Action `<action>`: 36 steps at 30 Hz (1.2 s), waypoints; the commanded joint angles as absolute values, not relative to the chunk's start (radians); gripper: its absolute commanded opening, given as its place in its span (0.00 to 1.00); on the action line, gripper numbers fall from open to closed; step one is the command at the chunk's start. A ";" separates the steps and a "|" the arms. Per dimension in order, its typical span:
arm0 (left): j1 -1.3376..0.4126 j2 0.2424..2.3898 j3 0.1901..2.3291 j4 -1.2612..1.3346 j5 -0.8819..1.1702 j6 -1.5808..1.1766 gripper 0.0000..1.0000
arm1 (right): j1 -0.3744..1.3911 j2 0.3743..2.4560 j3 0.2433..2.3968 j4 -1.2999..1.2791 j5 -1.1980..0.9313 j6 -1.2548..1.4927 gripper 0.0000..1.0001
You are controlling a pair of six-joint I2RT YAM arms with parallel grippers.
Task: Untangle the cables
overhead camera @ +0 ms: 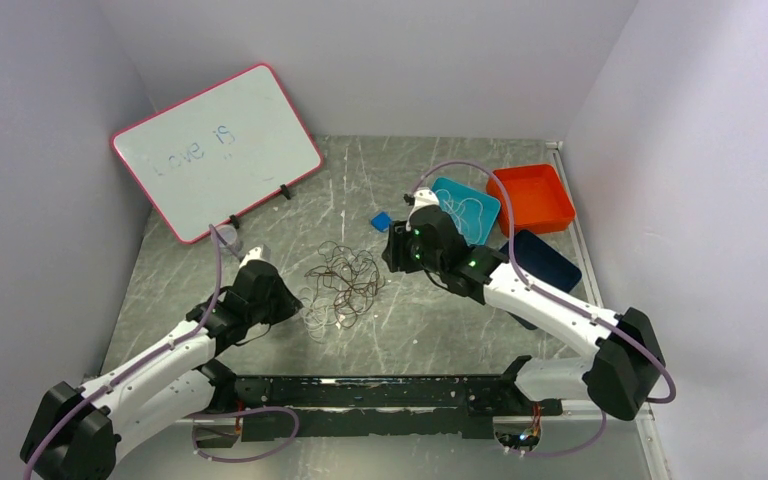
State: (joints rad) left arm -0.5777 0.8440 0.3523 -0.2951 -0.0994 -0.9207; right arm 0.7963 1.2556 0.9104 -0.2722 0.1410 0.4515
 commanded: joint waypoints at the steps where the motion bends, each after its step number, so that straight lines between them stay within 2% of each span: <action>1: -0.583 0.844 0.382 -0.270 -0.084 -0.911 0.10 | 0.802 1.221 0.902 -0.240 0.174 0.454 0.47; 3: -0.583 0.844 0.395 -0.284 -0.091 -0.899 0.07 | 0.802 1.211 0.895 -0.233 0.178 0.454 0.47; 12: -0.582 0.822 0.491 -0.338 -0.090 -0.770 0.07 | 0.802 1.122 0.838 -0.161 0.246 0.434 0.53; 21: -0.582 0.821 0.636 -0.370 0.024 -0.541 0.07 | 0.800 0.991 0.741 0.084 0.314 0.303 0.58; 25: -0.582 0.814 0.720 -0.401 0.064 -0.470 0.07 | 0.800 0.935 0.689 0.202 0.236 0.213 0.61; 32: -0.582 0.822 0.883 -0.475 0.137 -0.311 0.07 | 0.801 0.914 0.660 0.298 -0.076 0.060 0.69; 36: -0.583 0.827 0.952 -0.475 0.176 -0.267 0.07 | 0.802 0.919 0.622 0.433 -0.221 -0.001 0.74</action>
State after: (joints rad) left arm -0.5777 0.8284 0.8791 -0.4461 0.0994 -0.3607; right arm 0.7963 0.9241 0.6605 0.2634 -0.0231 0.1036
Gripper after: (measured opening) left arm 0.078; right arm 0.732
